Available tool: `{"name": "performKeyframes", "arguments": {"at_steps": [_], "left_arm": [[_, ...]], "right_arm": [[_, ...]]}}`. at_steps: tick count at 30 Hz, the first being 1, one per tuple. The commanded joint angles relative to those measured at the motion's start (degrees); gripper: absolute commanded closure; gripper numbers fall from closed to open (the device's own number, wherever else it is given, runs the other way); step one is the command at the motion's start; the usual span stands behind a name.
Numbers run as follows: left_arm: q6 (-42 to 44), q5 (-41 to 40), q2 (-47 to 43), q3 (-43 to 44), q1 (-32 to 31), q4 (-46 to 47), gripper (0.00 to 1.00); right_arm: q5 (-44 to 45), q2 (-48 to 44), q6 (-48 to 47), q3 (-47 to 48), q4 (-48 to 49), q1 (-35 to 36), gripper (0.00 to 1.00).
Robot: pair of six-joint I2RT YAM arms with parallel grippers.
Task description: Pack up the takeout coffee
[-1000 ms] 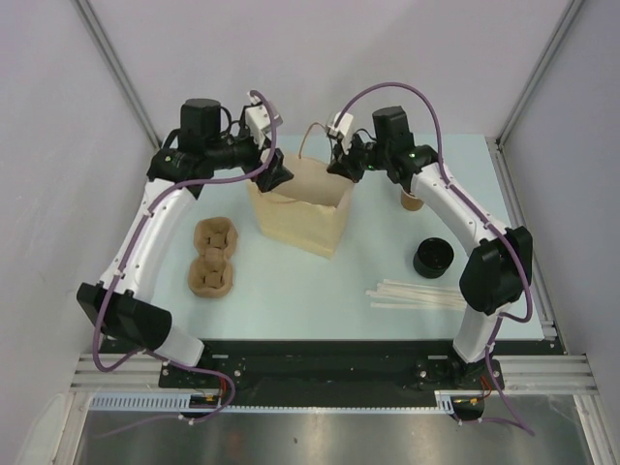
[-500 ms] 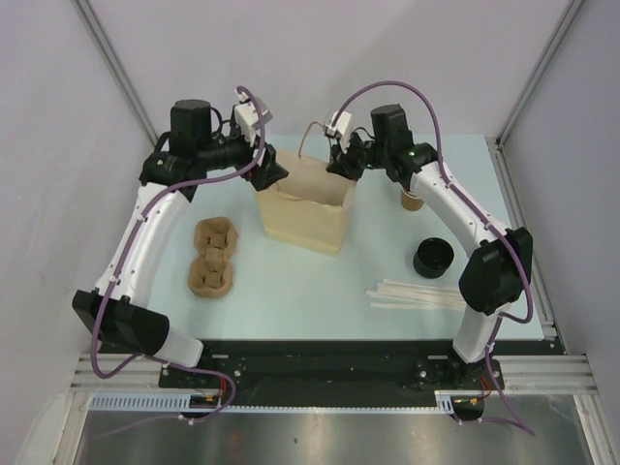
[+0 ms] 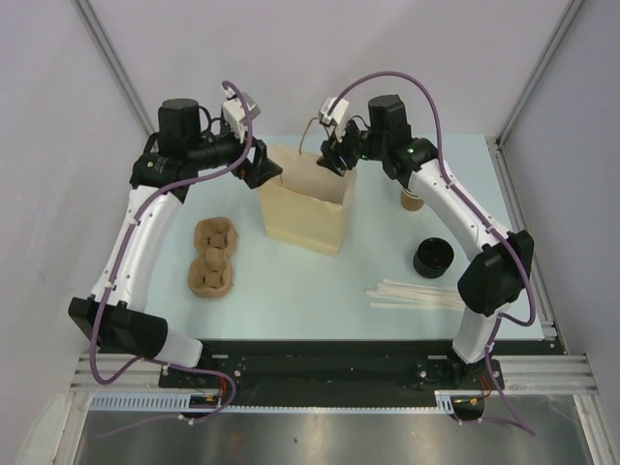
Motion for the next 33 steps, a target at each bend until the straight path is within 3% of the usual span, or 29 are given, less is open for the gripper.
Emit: {"name": "performKeyframes", "arguments": {"at_steps": [1,6,10,13,15,21,24,25,26,30,33], "left_arm": [[-3.43,3.44,-2.36,0.37,2.03,2.09,0.01],[-4.4,4.94,-2.19,1.68,3.61,2.79,0.0],[-7.46,7.04,-2.53,1.87,5.02,4.81,0.0],[-9.49,8.54,-4.63,-1.47,5.55,8.06,0.0],[-11.07,8.89,-6.48,-5.76,5.63,11.92,0.01],[-17.66,9.25,-11.59,-13.42,5.63,21.68,0.01],[-21.09,8.55,-12.99,-15.54,5.63,24.24,0.0],[-21.45,8.37,-13.35,-15.98,5.63,25.03,0.01],[-22.06,8.11,-13.78,-16.5,5.63,25.29,0.0],[-22.85,7.84,-13.88,-18.44,5.63,25.83,0.01],[-22.68,7.49,-13.88,-18.53,5.63,25.12,0.01]], "right_arm": [[1.04,-1.44,2.55,6.39,3.75,0.25,0.38],[1.21,-2.67,3.96,10.36,2.79,0.6,0.21],[0.86,-6.35,3.79,11.59,-3.69,0.52,0.07],[1.12,-11.8,0.8,9.06,-11.94,0.25,0.02],[2.35,-18.12,-0.86,2.48,-14.52,-0.36,0.02],[5.78,-35.5,-7.64,-17.45,-24.8,-2.12,0.12],[6.84,-41.4,-8.69,-25.13,-32.51,-3.35,0.27],[6.84,-42.56,-11.05,-27.58,-33.68,-3.44,0.42],[6.75,-43.97,-12.03,-29.96,-34.3,-3.44,0.47],[7.53,-47.23,-15.9,-44.35,-34.83,-1.34,0.5],[11.92,-46.18,-13.89,-49.65,-31.34,3.32,0.57]]}}
